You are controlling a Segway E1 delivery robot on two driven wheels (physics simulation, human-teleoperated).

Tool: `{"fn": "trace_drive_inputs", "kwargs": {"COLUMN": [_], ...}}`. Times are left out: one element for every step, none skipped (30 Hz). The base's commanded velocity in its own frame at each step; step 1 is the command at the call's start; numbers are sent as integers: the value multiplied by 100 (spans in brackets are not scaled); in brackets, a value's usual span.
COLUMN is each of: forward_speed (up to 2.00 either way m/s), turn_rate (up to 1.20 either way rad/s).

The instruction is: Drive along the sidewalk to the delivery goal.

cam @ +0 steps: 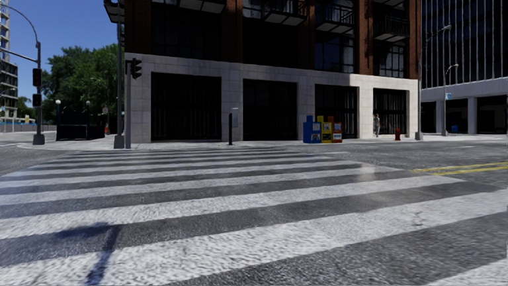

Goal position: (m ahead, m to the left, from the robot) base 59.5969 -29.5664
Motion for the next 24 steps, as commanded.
{"fn": "trace_drive_inputs", "kwargs": {"forward_speed": [167,168,168,168,168,168,168,168,168,168,168,168,168,168,169,169,169,169,169,169,169,169,169,169], "turn_rate": [0,0,0,0,0,0,0,0,0,0,0,0,0,0,0,0,0,0,0,0,0,0,0,0]}}
